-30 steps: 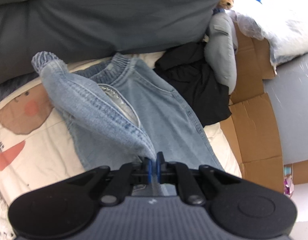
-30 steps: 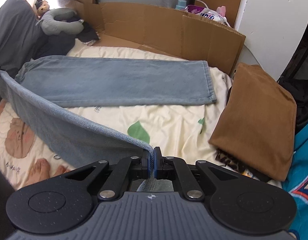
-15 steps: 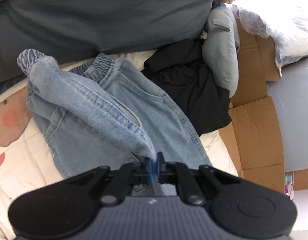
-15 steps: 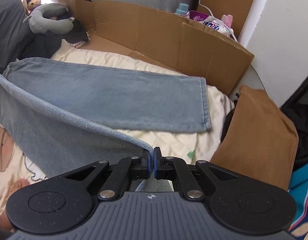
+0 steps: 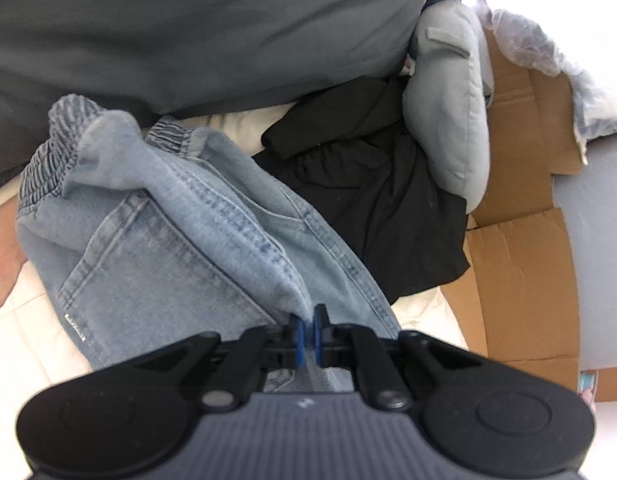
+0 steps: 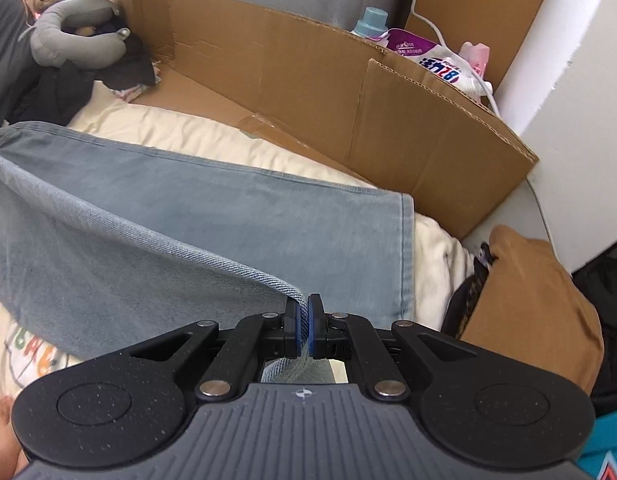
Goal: Fold clothes
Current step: 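Lift the jeans with both tools and carry them toward the cardboard box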
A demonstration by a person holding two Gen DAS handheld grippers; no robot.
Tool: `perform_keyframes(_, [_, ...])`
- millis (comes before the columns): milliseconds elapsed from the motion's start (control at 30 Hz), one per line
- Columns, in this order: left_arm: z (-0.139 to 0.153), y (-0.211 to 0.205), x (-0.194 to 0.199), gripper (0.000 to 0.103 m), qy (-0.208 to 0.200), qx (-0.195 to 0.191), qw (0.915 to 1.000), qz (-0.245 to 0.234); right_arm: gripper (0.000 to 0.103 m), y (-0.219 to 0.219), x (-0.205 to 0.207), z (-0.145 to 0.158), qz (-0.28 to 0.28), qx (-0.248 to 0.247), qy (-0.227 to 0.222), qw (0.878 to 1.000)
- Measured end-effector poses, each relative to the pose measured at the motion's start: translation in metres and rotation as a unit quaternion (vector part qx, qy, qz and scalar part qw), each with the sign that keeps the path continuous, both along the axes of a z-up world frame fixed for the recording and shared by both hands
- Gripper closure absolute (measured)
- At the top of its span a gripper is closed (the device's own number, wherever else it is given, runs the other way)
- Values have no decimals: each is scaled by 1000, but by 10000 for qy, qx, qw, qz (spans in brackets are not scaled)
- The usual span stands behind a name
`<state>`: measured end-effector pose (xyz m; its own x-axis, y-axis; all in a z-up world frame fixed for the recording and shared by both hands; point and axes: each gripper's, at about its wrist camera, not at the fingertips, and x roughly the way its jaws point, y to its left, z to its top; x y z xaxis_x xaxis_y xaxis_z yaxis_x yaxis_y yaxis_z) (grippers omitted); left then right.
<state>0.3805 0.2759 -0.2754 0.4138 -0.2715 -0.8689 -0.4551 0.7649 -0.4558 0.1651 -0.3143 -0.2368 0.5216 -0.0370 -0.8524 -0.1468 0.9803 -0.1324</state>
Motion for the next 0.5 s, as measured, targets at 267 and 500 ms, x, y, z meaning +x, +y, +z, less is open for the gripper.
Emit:
perform_keyframes(267, [-16, -12, 37, 98, 136, 107, 9999, 8, 103, -1, 60, -27, 41, -104, 151, 9998])
perform_keyframes(500, [-39, -16, 64, 98, 272, 122, 9995, 90, 102, 6, 112, -57, 116, -262, 348, 9990])
